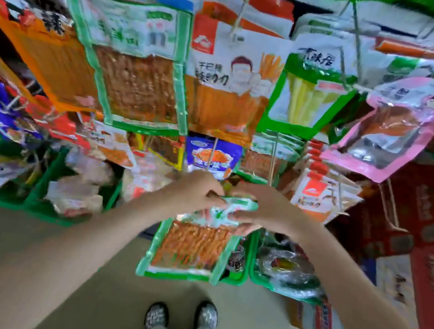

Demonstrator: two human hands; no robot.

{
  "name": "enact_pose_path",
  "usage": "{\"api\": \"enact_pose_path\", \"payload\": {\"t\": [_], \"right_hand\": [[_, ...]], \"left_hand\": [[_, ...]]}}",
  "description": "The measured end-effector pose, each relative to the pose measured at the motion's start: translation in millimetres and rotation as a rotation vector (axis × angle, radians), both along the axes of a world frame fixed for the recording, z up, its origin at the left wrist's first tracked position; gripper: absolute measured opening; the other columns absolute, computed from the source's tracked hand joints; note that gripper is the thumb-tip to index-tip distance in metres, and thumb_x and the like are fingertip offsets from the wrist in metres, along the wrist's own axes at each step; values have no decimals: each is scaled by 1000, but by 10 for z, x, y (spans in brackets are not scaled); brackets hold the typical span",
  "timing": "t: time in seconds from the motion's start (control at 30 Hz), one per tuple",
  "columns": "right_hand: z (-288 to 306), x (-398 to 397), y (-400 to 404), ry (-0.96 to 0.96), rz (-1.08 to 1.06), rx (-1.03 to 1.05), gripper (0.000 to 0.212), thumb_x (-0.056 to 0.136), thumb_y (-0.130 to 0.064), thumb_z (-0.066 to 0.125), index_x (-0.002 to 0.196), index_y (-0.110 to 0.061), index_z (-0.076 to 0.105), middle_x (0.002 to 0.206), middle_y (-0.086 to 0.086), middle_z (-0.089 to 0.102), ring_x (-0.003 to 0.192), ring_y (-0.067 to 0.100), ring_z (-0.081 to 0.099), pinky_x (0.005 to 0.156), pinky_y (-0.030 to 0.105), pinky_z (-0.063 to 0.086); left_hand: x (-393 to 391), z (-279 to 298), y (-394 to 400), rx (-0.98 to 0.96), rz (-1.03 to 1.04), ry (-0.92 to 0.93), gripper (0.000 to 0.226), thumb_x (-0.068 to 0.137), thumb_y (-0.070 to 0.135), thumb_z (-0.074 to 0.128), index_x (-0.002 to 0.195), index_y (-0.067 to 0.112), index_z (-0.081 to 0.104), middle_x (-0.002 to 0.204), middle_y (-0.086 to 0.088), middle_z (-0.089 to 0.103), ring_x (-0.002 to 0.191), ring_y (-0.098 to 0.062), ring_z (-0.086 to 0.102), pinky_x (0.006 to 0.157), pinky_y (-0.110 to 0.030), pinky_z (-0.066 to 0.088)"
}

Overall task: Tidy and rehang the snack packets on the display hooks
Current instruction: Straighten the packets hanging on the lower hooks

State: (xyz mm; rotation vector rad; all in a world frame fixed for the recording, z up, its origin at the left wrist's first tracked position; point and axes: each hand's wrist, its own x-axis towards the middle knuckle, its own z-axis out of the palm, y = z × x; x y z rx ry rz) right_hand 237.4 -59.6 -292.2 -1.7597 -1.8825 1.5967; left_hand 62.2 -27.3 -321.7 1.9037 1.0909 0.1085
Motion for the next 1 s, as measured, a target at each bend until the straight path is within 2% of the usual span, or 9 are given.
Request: {"api": "enact_pose_path", "payload": {"t": [0.1,0.2,0.33,0.4,0.47,0.63,0.73,0.87,1.0], "right_hand": [[-467,174,-69,-96,-157,110,20,86,-15,63,104,-6,65,101,5,65,69,-2,62,59,3,44],[-846,384,20,-247,-158,147,22,87,-20,62,92,-1,71,70,3,64,54,-3,53,51,5,39],[-1263,692,194,-231,-368,65,20,86,-15,64,88,3,72,81,17,73,80,27,70,80,36,55],[-1375,816,267,-149,-545,48,18,85,-12,65,83,5,69,61,5,72,67,11,70,69,20,55],[-1420,883,370,-141,-624,73,13,86,-12,64,82,1,68,46,-8,63,45,-7,59,44,2,39],[-1481,979,630,-164,-588,145,11,87,-14,62,78,-9,65,81,13,73,48,-8,59,43,6,39],[-1479,987,671,-213,-491,167,12,88,-15,61,85,-6,68,79,9,72,72,15,70,49,13,44],[-1452,1044,682,-239,-326,202,17,89,-16,60,89,-1,68,80,7,71,63,5,67,47,6,40],[-1422,1087,688,-165,-260,164,10,88,-13,61,81,-6,66,77,9,67,75,25,71,59,22,51]], "left_hand": [[341,-394,-31,-69,59,-6,17,89,10,56,74,3,61,72,-18,70,49,3,60,52,-20,48],[599,-646,-82,-40,86,80,18,91,5,50,93,-6,64,90,-18,69,81,-21,67,62,-24,45],[763,-817,46,110,172,171,25,92,5,44,111,5,59,111,-11,63,102,-25,59,81,-28,42],[763,-892,174,143,221,203,27,91,4,45,116,7,56,119,-10,60,110,-23,56,91,-30,40],[762,-936,276,141,245,231,30,90,3,45,119,7,55,123,-10,58,115,-23,53,97,-29,39],[795,-1025,373,102,291,232,28,89,1,46,115,5,57,118,-10,61,112,-22,55,96,-27,40],[805,-1053,374,100,269,225,28,89,-1,45,113,5,58,116,-9,62,109,-20,57,95,-26,41],[798,-1068,409,61,253,245,27,89,0,45,112,5,58,113,-8,63,107,-21,58,97,-32,44],[800,-1088,445,31,240,271,26,90,1,45,112,5,57,114,-9,63,107,-21,58,95,-31,44]]}}
